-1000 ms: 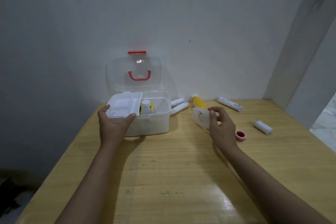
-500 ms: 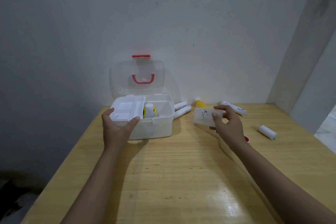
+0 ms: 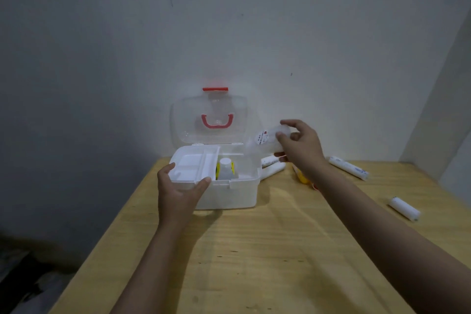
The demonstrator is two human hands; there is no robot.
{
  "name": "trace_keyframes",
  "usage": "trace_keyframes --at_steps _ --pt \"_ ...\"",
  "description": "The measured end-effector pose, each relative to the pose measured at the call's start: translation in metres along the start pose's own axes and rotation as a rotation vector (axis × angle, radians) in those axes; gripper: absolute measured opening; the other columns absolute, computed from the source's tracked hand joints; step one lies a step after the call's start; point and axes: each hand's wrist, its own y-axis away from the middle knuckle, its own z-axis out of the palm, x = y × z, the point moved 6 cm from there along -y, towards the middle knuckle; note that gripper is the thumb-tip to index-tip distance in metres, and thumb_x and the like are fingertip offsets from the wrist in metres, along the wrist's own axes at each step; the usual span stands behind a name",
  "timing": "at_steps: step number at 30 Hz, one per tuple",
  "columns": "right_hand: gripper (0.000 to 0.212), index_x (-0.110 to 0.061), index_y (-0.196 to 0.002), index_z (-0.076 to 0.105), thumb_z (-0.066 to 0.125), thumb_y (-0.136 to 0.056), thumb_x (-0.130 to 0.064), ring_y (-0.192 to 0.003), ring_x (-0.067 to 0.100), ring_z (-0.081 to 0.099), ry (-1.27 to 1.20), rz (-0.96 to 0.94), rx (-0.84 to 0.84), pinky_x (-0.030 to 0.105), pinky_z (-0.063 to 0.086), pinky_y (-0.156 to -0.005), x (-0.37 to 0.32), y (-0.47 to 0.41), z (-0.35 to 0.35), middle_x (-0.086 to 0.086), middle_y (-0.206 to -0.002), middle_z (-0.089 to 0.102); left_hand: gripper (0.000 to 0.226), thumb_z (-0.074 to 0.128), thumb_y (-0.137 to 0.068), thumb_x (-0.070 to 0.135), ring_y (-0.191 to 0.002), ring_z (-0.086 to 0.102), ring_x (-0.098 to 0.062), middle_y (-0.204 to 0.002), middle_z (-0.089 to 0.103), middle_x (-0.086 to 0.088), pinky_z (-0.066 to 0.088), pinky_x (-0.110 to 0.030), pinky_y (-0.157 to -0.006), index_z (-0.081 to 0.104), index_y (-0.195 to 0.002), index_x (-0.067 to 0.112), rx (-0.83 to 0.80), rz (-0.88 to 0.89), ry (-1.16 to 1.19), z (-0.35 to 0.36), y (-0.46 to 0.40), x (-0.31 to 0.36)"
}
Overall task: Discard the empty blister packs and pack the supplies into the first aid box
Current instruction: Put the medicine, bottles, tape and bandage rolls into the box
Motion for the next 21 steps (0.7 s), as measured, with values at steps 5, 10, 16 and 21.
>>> trace_keyframes --at_steps 5,10,16,21 --pt "0.033 -0.014 -0.120 0.058 0.062 -0.087 -0.016 -0.057 0.031 0.066 0.139 0.151 -0.178 0.042 0.061 -0.061 0.003 -0.012 0.046 0.018 -0.094 0.065 0.085 0.085 -0.064 0.033 -0.123 0.037 -0.015 -0.136 0.036 0.005 0.045 -0.037 -0.097 0.033 -0.132 0.027 0.002 0.004 0.004 0.000 -0.001 -0.002" --pt "0.035 -0.009 -0.119 0.055 0.064 -0.086 -0.014 -0.066 0.035 0.070 0.286 0.140 -0.195 0.042 0.061 -0.062 -0.003 -0.020 0.064 0.016 -0.104 0.056 0.084 0.085 -0.063 0.035 -0.119 0.036 -0.011 -0.130 0.036 0.011 0.044 -0.039 -0.099 0.034 -0.129 0.030 0.006 0.010 0.006 0.000 -0.003 -0.005" --pt "0.016 0.001 -0.091 0.062 0.065 -0.080 -0.010 -0.066 0.036 0.071 0.470 0.070 -0.202 0.045 0.060 -0.064 -0.005 -0.025 0.085 0.008 -0.072 0.049 0.082 0.085 -0.061 0.041 -0.123 0.039 -0.017 -0.128 0.035 0.013 0.047 -0.045 -0.098 0.031 -0.122 0.041 -0.012 0.014 0.005 0.000 -0.005 -0.009" --pt "0.013 0.002 -0.075 0.064 0.065 -0.079 -0.011 -0.046 0.022 0.065 0.603 0.057 -0.228 0.034 0.058 -0.062 0.003 -0.030 0.095 0.017 -0.060 0.065 0.084 0.085 -0.061 0.039 -0.123 0.039 -0.017 -0.129 0.036 0.011 0.047 -0.041 -0.097 0.032 -0.127 0.035 -0.006 0.013 0.003 0.000 -0.005 -0.009"
